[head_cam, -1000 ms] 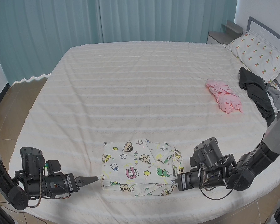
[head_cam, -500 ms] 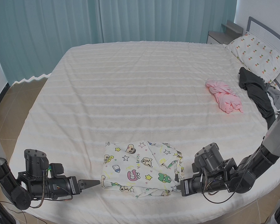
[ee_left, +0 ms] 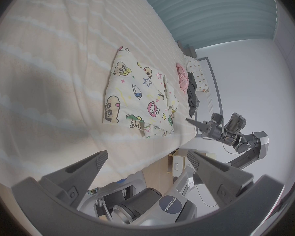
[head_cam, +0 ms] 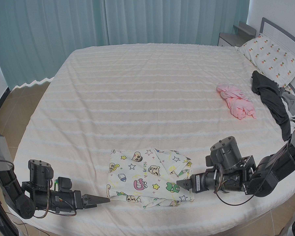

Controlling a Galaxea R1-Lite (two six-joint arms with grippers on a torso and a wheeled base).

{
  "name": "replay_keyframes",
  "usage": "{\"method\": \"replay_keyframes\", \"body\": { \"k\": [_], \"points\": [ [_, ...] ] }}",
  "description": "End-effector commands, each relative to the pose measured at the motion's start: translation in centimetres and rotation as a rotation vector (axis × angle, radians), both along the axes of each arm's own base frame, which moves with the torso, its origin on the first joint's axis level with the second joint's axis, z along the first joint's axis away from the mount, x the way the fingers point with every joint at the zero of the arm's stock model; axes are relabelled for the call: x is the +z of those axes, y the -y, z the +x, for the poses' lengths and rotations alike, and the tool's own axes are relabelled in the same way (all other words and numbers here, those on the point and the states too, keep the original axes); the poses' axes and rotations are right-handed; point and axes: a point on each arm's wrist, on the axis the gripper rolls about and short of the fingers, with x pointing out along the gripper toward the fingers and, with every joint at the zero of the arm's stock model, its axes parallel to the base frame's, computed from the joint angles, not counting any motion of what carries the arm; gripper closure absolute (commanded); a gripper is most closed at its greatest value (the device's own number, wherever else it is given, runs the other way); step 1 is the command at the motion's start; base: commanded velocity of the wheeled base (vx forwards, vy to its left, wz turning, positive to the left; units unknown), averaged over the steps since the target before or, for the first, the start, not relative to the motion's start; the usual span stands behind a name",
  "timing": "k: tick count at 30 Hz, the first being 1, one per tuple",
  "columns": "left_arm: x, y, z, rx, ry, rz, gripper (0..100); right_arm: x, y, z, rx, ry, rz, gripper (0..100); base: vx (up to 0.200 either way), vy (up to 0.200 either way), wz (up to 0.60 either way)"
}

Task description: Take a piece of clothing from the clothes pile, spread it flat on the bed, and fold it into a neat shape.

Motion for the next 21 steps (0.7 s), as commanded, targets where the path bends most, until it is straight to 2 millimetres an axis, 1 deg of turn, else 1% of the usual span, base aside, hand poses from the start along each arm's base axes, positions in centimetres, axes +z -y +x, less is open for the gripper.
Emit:
{"method": "replay_keyframes", "body": {
  "k": [1,3,4,7,9,11,12,15,21],
  "points": [
    [-0.8,-0.3,0.1,-0.001,-0.044,-0.013,0,0.1,-2.5,2.9,0.021,0.102,-0.111,0,0.000,0.000,0.00],
    [-1.0,-0.3,0.2,-0.003,-0.051,-0.011,0,-0.5,-3.3,3.5,0.063,0.089,-0.170,0,0.000,0.000,0.00],
    [-1.0,-0.3,0.2,-0.003,-0.051,-0.011,0,-0.5,-3.3,3.5,0.063,0.089,-0.170,0,0.000,0.000,0.00],
    [-1.1,-0.3,0.3,-0.007,-0.046,-0.007,0,-1.5,-5.2,4.3,0.126,0.068,-0.253,0,0.000,0.000,0.00],
    [-1.2,-0.3,0.3,-0.007,-0.049,-0.007,0,-2.0,-5.7,5.0,0.136,0.065,-0.295,0,0.000,0.000,0.00],
    [-1.3,-0.3,0.3,-0.007,-0.048,-0.006,0,-2.1,-5.9,5.4,0.151,0.066,-0.328,0,0.000,0.000,0.00],
    [-1.3,-0.3,0.3,-0.007,-0.048,-0.006,0,-1.8,-6.0,5.8,0.186,0.065,-0.377,0,0.000,0.000,0.00],
    [-1.3,-0.3,0.3,-0.007,-0.048,-0.006,0,-1.5,-6.5,6.3,0.208,0.061,-0.399,0,0.000,0.000,0.00],
    [-1.3,-0.3,0.3,-0.007,-0.050,-0.006,0,-2.6,-7.4,7.7,0.184,0.079,-0.455,0,0.000,0.000,0.00]
  ]
}}
